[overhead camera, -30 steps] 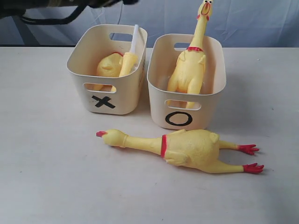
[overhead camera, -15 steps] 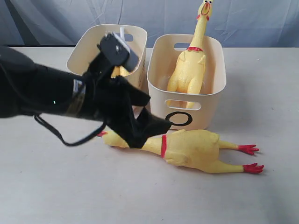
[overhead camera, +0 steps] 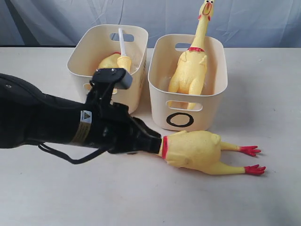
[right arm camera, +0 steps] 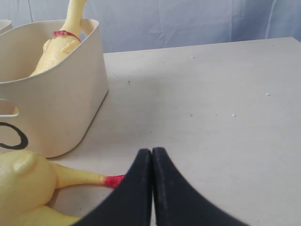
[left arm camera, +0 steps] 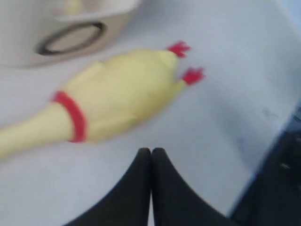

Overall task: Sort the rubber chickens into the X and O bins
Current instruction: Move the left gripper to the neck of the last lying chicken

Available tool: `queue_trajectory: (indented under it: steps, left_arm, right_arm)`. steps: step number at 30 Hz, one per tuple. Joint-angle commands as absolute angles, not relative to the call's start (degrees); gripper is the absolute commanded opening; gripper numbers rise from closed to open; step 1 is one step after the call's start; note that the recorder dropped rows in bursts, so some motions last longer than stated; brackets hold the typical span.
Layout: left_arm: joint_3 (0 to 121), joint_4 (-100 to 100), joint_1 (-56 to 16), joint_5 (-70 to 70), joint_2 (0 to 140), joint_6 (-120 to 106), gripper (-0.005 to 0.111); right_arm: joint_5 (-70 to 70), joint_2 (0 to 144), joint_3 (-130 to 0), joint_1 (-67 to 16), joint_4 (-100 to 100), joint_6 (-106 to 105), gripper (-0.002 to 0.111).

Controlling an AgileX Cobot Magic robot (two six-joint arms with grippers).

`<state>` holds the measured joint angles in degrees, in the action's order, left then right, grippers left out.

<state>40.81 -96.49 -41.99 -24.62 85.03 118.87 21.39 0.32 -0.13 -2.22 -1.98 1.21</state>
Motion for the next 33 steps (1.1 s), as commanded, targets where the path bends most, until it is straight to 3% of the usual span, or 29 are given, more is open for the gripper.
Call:
queue_trajectory:
  steps: [1, 6, 12, 19, 23, 26, 31, 33]
  left_arm:
    - [40.65, -97.97, -42.38, -44.27, 84.85, 119.50, 0.001]
    - [38.96, -99.95, -42.38, -50.57, 84.75, 107.96, 0.000]
    - [38.75, -99.95, -42.38, -39.94, 84.75, 98.67, 0.000]
    - [36.87, -99.95, -42.49, -2.80, 84.75, 77.64, 0.000]
    - [35.71, -99.95, -42.49, 11.49, 84.75, 75.44, 0.000]
    - [35.61, -84.84, -42.49, 25.57, 84.75, 68.51, 0.000]
    - [38.00, -58.78, -42.36, 66.08, 84.75, 49.97, 0.000]
    - [38.10, -51.07, -42.17, 69.96, 84.27, 48.60, 0.000]
  right_arm:
    - [20.78, 0.00, 0.00, -2.41, -2.11, 1.15, 0.000]
    - [20.78, 0.00, 0.00, -2.41, -2.11, 1.15, 0.000]
    - [20.78, 0.00, 0.00, -2.41, -2.11, 1.15, 0.000]
    - [20.89, 0.00, 0.00, -2.41, -2.22, 1.15, 0.000]
    - [20.89, 0.00, 0.00, -2.41, -2.22, 1.15, 0.000]
    - [20.89, 0.00, 0.00, -2.41, -2.10, 1.15, 0.000]
    - [20.89, 0.00, 0.00, -2.41, -2.10, 1.15, 0.000]
    - [20.89, 0.00, 0.00, -2.41, -2.10, 1.15, 0.000]
